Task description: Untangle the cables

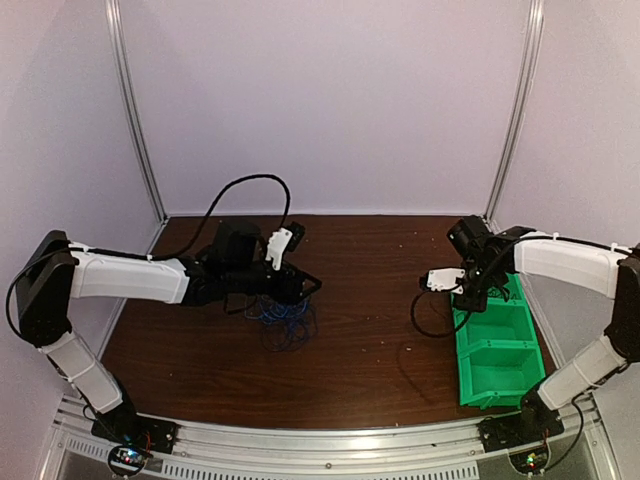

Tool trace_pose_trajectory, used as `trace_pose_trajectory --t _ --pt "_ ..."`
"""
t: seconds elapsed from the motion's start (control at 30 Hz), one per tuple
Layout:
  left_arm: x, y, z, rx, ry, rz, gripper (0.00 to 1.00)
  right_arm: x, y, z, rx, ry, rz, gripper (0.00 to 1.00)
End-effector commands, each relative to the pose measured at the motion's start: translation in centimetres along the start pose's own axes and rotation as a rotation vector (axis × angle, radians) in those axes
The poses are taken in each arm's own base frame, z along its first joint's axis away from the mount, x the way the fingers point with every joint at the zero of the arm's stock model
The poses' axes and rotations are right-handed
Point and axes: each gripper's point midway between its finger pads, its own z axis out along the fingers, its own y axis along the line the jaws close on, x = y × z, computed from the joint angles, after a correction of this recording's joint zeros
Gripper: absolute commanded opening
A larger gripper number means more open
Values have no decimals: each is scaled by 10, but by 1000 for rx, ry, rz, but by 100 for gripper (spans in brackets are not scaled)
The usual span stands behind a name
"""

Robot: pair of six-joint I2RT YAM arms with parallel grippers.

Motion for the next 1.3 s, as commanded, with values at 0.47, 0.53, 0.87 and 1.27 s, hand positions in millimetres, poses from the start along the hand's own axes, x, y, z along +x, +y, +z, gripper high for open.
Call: trace_pose_trajectory --t 0.47,0.53,0.87,1.27 --pt "-1 -3 4 20 -31 4 66 -16 -14 44 74 52 -29 43" --pt "-1 -3 4 18 -30 4 66 -16 -13 52 61 66 -31 42" --pt "-5 -2 2 3 -30 14 66 -65 -44 47 31 -42 133 36" --pt "-4 0 -7 -15 -34 18 66 -67 -6 68 -220 0 339 33"
